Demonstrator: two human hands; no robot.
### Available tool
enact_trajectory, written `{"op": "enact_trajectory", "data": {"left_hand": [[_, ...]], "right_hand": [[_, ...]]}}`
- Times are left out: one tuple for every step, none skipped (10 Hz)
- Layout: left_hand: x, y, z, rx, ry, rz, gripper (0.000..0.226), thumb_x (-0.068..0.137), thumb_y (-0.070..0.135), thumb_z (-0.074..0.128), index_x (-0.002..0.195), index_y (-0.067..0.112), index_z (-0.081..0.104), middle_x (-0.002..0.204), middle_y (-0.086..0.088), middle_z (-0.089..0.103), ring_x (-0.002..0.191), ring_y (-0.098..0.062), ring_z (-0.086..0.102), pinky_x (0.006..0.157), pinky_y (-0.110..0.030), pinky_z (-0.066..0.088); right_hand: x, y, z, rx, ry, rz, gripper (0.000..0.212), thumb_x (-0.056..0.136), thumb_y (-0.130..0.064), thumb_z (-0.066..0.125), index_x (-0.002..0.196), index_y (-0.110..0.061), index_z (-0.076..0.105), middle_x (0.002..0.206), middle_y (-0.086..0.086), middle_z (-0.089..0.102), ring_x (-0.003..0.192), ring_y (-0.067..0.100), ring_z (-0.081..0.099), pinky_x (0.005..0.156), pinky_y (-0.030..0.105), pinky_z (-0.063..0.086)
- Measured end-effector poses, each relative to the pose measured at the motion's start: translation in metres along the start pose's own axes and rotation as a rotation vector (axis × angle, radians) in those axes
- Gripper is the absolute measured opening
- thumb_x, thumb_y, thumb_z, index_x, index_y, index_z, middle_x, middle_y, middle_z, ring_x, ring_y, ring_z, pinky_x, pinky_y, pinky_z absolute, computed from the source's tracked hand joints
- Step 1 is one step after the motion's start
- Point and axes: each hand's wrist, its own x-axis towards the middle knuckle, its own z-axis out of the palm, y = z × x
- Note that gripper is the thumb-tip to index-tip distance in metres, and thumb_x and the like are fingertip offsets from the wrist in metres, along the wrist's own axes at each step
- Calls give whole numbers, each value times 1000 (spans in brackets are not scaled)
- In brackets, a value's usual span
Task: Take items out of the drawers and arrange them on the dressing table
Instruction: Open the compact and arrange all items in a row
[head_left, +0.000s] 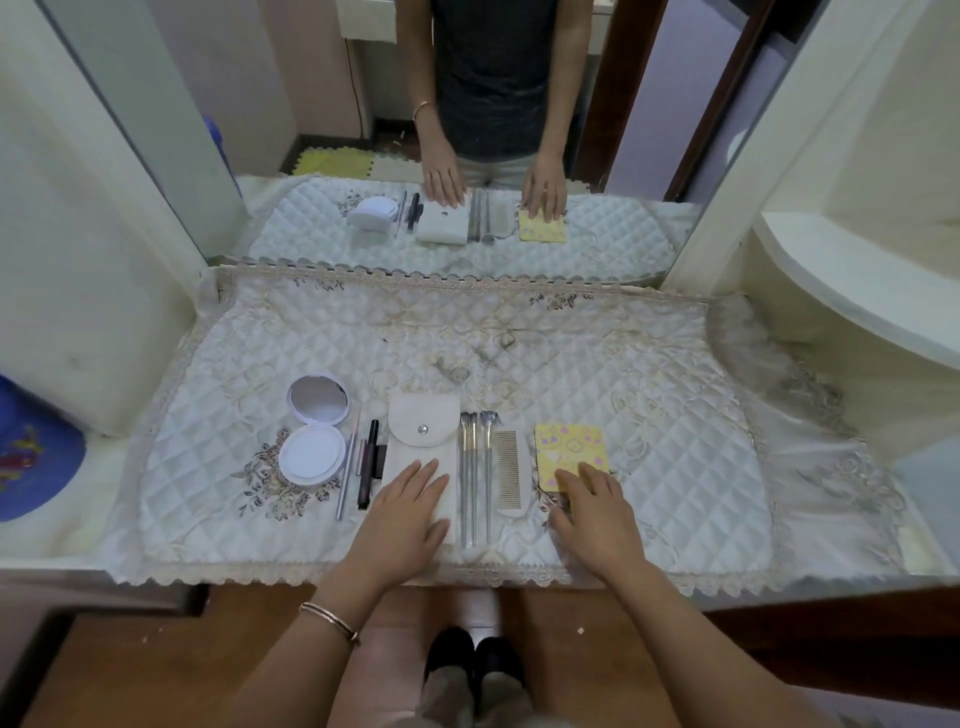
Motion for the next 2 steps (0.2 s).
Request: {"op": "enact_trajectory", "data": {"left_hand": [[1,5,-6,-152,-22,17,61,79,42,32,120,5,58,130,-14,57,123,-33,51,100,-48,46],[2,12,-35,-262,-4,-75,63,81,46,28,129,12,50,139,-7,50,134,-25,36,113,-35,24]], "right_hand": [[-2,3,1,35,17,-14,45,90,-29,47,133,-19,42,148,11,33,138,27,25,111,41,27],[-2,0,-11,107,33,-41,41,89,-27,51,128,-16,50,144,11,38,135,26,30,110,38,28]]}}
